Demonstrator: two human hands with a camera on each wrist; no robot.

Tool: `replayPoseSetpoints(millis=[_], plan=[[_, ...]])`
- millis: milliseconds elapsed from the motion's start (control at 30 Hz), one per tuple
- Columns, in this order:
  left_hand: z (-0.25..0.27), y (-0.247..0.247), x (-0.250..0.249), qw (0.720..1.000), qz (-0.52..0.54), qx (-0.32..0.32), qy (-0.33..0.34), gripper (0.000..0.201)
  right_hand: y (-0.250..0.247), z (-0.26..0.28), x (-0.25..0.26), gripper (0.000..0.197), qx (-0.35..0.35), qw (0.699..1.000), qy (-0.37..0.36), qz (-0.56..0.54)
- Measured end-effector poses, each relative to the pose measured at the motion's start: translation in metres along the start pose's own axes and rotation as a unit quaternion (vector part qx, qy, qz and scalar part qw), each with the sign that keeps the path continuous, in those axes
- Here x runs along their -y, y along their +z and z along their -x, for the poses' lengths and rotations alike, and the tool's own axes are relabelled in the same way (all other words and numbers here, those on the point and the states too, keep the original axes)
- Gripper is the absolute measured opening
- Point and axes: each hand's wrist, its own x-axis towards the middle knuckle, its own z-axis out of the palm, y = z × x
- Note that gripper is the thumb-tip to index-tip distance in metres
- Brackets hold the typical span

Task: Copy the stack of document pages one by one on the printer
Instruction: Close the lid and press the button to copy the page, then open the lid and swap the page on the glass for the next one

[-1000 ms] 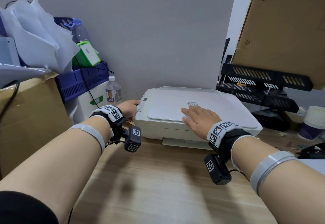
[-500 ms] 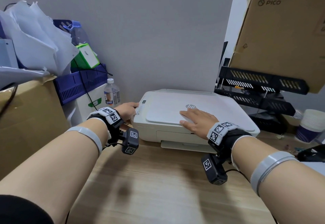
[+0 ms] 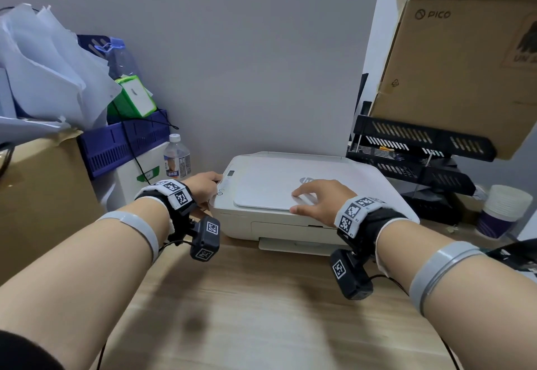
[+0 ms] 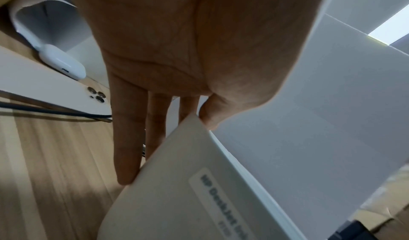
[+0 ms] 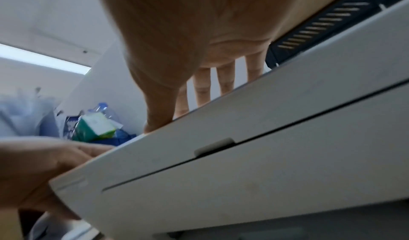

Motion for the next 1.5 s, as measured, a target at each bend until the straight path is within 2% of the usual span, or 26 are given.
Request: replayPoseSetpoints(millis=[100, 200, 233, 333, 433, 567, 633, 700, 800, 900, 1000, 1067, 1100, 1233, 1333, 1500], plan=[[-0.006, -0.001, 0.000, 0.999, -0.032, -0.004, -0.001, 0.035, -0.003, 0.001, 0.006, 0.034, 0.000, 0.994, -0.033, 0.100], [-0.018, -0.007, -0.004, 0.996, -0.084, -0.021, 0.025, 0.027, -0.007, 0.004, 0.010, 0.027, -0.024, 0.985, -0.088, 0.150], [-0.023, -0.011, -0.008, 0.991, -0.121, -0.040, 0.046, 0.029, -0.009, 0.005, 0.009, 0.027, -0.040, 0.982, -0.105, 0.154], [-0.039, -0.019, -0.021, 0.974, -0.186, -0.056, 0.115, 0.056, -0.019, 0.001, 0.005, 0.027, -0.123, 0.972, -0.139, 0.147], [-0.046, -0.018, -0.036, 0.978, -0.107, -0.010, 0.180, 0.052, -0.039, -0.017, 0.004, 0.024, -0.220, 0.954, -0.146, 0.139], [-0.059, -0.009, -0.061, 0.973, -0.004, -0.031, 0.229, 0.012, -0.074, -0.045, 0.012, 0.021, -0.342, 0.924, -0.112, 0.131], [-0.070, -0.006, -0.074, 0.969, 0.037, -0.051, 0.241, 0.007, -0.087, -0.056, 0.020, 0.020, -0.357, 0.923, -0.081, 0.118], [-0.081, -0.004, -0.088, 0.964, 0.079, -0.069, 0.244, 0.007, -0.093, -0.064, 0.025, 0.027, -0.355, 0.927, -0.052, 0.104], [-0.104, -0.004, -0.103, 0.963, 0.097, -0.090, 0.236, 0.013, -0.087, -0.071, 0.017, 0.033, -0.307, 0.948, -0.014, 0.082], [-0.123, -0.003, -0.118, 0.962, 0.125, -0.095, 0.223, 0.024, -0.064, -0.071, -0.003, 0.032, -0.166, 0.979, 0.049, 0.107], [-0.137, -0.002, -0.128, 0.963, 0.127, -0.099, 0.216, 0.015, -0.042, -0.067, -0.026, 0.039, -0.055, 0.989, 0.087, 0.107], [-0.143, -0.002, -0.132, 0.966, 0.118, -0.094, 0.208, 0.004, -0.031, -0.063, -0.039, 0.043, -0.013, 0.991, 0.097, 0.095], [-0.146, -0.002, -0.134, 0.968, 0.115, -0.090, 0.202, 0.006, -0.027, -0.061, -0.044, 0.044, 0.004, 0.991, 0.101, 0.088], [-0.151, -0.003, -0.139, 0.974, 0.132, -0.060, 0.172, 0.029, -0.015, -0.051, -0.055, 0.055, 0.061, 0.989, 0.116, 0.071], [-0.151, -0.004, -0.141, 0.976, 0.160, -0.035, 0.146, 0.063, -0.013, -0.040, -0.058, 0.061, 0.114, 0.984, 0.121, 0.068], [-0.144, -0.006, -0.141, 0.975, 0.180, -0.013, 0.130, 0.072, -0.017, -0.013, -0.050, 0.069, 0.156, 0.977, 0.120, 0.077]])
